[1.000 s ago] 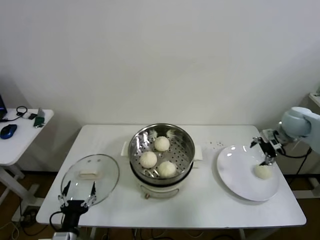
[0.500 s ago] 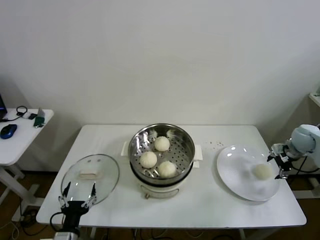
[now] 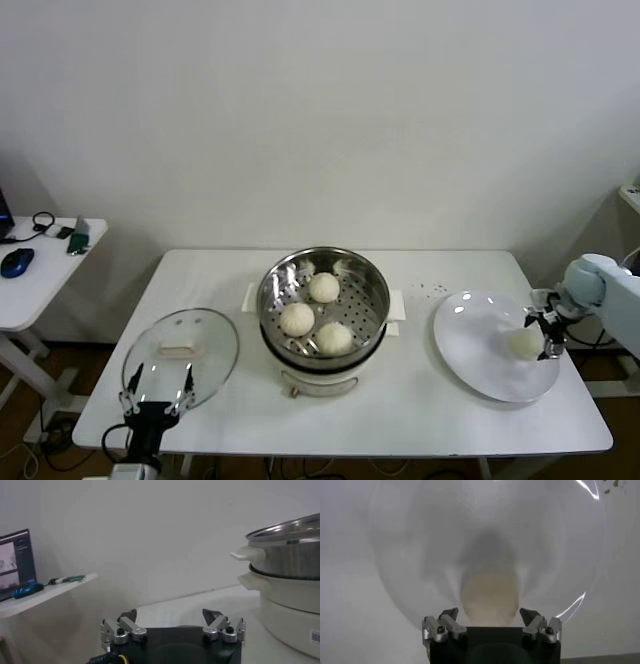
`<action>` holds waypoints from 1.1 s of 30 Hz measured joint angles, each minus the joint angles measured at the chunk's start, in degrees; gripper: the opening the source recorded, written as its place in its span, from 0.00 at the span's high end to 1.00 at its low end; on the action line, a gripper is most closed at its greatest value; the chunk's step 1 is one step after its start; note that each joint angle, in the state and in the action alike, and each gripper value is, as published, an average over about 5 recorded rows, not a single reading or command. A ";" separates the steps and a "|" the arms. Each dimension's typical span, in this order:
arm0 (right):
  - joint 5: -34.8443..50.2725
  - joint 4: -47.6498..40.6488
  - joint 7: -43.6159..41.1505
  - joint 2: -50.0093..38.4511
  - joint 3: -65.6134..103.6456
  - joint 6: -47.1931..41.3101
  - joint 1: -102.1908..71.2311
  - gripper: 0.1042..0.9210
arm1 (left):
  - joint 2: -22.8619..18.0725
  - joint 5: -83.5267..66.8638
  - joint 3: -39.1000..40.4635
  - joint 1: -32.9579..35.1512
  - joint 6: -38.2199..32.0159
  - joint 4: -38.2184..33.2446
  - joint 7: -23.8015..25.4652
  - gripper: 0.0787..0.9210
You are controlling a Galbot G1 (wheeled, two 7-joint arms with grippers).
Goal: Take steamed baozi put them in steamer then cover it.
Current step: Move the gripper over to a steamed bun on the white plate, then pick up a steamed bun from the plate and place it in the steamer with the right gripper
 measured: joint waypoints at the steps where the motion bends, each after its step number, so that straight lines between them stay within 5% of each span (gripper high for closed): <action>1: -0.05 -0.40 -0.10 0.38 0.18 0.03 -0.10 0.12 | 0.00 0.01 -0.01 0.00 0.01 0.00 0.00 0.12; 9: -0.43 -2.32 -1.39 2.09 1.25 0.18 -0.83 0.13 | 0.00 0.07 -0.11 -0.10 0.13 -0.02 -0.01 0.12; 21: 1.04 -2.92 -2.11 2.30 0.38 -0.32 0.50 0.28 | -0.14 0.12 -0.09 0.05 0.11 -0.16 -0.03 0.12; 33: 14.99 0.80 -0.33 2.33 -11.31 -4.83 12.82 0.29 | -0.23 0.11 0.49 -0.11 -0.26 -0.34 -0.02 0.12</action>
